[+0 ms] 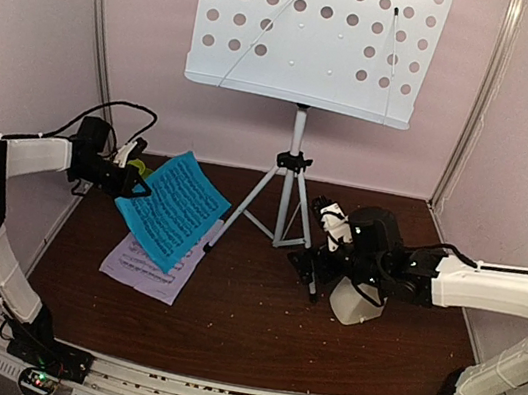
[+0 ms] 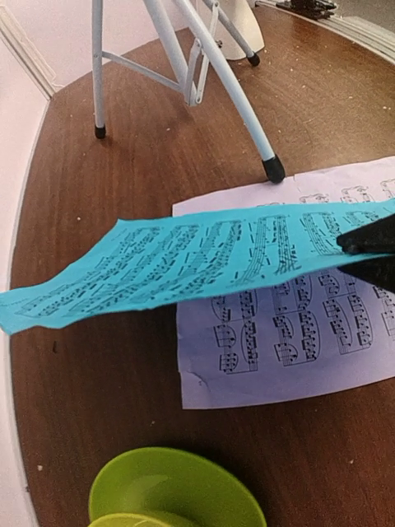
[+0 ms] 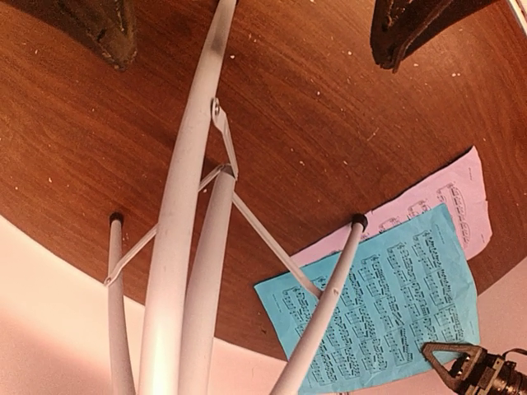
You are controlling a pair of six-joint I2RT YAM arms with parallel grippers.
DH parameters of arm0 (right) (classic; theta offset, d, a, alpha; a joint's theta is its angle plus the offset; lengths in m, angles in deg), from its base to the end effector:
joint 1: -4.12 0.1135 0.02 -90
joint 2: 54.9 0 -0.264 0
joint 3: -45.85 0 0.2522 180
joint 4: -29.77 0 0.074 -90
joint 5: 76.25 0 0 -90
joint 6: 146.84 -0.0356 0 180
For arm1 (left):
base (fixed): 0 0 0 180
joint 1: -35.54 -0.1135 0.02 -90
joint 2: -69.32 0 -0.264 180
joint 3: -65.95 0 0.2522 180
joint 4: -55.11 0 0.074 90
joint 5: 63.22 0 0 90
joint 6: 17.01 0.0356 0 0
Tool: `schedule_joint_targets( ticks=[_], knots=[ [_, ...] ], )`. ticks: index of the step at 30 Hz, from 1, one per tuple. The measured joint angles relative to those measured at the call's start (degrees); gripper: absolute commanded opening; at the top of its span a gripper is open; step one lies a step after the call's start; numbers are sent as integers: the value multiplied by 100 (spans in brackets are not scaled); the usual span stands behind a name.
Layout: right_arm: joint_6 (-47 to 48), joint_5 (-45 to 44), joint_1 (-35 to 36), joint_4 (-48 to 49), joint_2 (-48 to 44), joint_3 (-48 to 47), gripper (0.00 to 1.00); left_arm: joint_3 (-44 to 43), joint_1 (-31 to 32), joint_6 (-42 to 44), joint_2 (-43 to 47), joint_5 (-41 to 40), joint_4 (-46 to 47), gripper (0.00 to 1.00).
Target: Set up the instrument practice props
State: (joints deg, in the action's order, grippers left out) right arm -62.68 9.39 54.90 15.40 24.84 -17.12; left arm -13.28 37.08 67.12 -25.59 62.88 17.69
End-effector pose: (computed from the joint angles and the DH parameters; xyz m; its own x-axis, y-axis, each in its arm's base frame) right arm 0.1970 0.2370 0.2439 -0.3997 -0.3293 -0.8555 -0.6943 0.7181 0.0480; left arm 0.3464 -0.0303 0.2262 -0.8336 -0.0603 -0.5491 0.2916 0.7962 -0.5301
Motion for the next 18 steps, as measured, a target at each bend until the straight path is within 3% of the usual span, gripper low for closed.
schedule_joint_targets(
  ticks=[13, 18],
  knots=[
    [-7, 356, 33, 181, -199, -212, 100, 905, 282, 466, 3340, -68, -131, 0],
    [57, 470, 92, 127, -485, -221, 100, 1067, 527, 133, 4024, 374, -227, 0]
  ],
)
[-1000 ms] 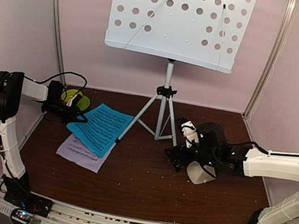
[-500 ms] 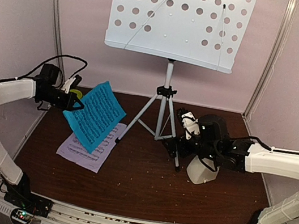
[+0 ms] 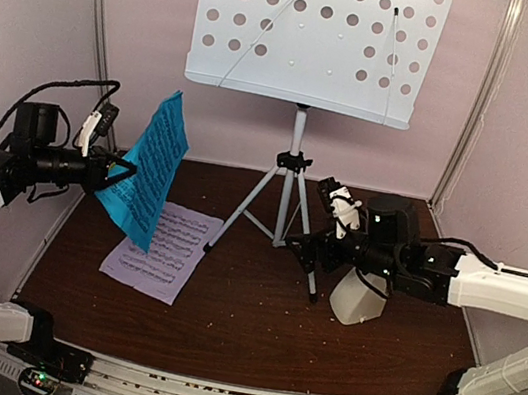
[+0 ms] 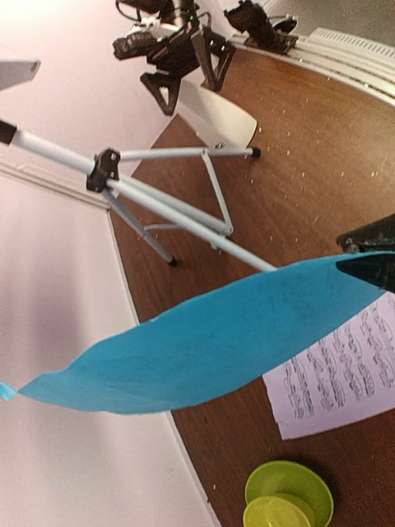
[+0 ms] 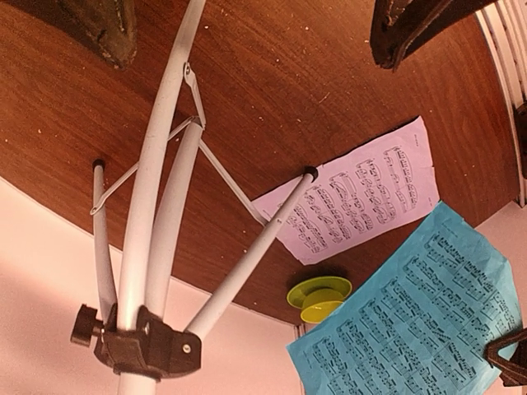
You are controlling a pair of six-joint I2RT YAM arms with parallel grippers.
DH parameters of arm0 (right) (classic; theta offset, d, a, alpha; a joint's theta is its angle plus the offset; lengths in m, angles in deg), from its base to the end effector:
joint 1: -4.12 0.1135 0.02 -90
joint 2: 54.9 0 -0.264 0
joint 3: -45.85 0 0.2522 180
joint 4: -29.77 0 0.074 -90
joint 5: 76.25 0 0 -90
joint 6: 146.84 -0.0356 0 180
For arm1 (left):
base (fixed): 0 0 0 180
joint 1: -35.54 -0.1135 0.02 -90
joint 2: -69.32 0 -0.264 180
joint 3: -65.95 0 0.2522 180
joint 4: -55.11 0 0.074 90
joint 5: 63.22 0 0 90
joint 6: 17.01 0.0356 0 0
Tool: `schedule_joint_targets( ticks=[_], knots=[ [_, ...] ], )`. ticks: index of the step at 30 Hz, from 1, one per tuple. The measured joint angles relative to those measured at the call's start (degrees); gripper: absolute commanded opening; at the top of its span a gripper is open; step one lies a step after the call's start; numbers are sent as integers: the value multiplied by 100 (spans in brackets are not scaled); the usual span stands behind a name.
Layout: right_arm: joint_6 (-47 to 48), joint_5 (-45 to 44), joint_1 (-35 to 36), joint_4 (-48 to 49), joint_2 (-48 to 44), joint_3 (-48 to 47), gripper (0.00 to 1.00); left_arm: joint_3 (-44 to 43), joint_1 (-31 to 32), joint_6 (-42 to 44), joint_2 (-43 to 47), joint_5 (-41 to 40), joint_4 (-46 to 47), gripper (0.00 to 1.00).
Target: Set up the instrument practice props
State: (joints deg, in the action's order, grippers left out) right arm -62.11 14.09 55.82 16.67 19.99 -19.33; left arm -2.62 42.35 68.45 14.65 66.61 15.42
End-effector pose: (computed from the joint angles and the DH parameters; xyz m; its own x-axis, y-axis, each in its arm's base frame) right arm 0.1863 0.2362 0.2833 -0.3116 -0.2464 -0.9177 -0.7628 0.6408 0.0870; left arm 0.1993 -0.0468 0.3454 -0.4832 -0.0035 -0.8755 0.6274 0.6961 -0.3491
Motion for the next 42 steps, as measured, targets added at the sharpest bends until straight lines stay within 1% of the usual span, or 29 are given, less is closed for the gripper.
schedule_joint_targets(
  ticks=[4, 8, 11, 15, 17, 21, 25, 30, 32, 34, 39, 42],
  knots=[
    [116, 79, 52, -173, -249, -46, 100, 0, 323, -258, 256, 400, -304, 0],
    [308, 306, 105, -463, -494, -205, 100, -245, 780, -299, 262, 616, -1051, 0],
    [496, 509, 190, -756, -610, -452, 100, -387, 1113, -361, 337, 785, -1443, 0],
    [769, 723, 402, -1165, -750, -820, 100, -518, 1244, -540, 555, 1178, -1784, 0],
    [938, 780, 549, -1408, -793, -1021, 98, -667, 1331, -588, 588, 1298, -1963, 0],
    [1309, 789, 874, -1996, -789, -1495, 95, -879, 1801, -669, 448, 1438, -2186, 0],
    [1593, 741, 1154, -2470, -704, -1945, 94, -892, 2520, -723, 92, 1357, -2218, 0],
    [1648, 715, 1279, -2706, -693, -1969, 95, -1008, 2813, -881, -83, 1163, -2107, 0],
    [1755, 645, 1329, -2852, -647, -2081, 92, -1298, 3012, -809, -275, 1106, -2249, 0],
    [1923, 553, 1429, -3053, -483, -2404, 88, -1576, 3287, -719, -538, 1084, -2326, 0],
    [2636, 184, 1843, -3484, 24, -3407, 77, -1727, 3818, -621, -1062, 1075, -2514, 0],
    [3012, 24, 2100, -3720, 179, -3700, 67, -1827, 4000, -608, -1357, 1078, -2575, 0]
  ],
)
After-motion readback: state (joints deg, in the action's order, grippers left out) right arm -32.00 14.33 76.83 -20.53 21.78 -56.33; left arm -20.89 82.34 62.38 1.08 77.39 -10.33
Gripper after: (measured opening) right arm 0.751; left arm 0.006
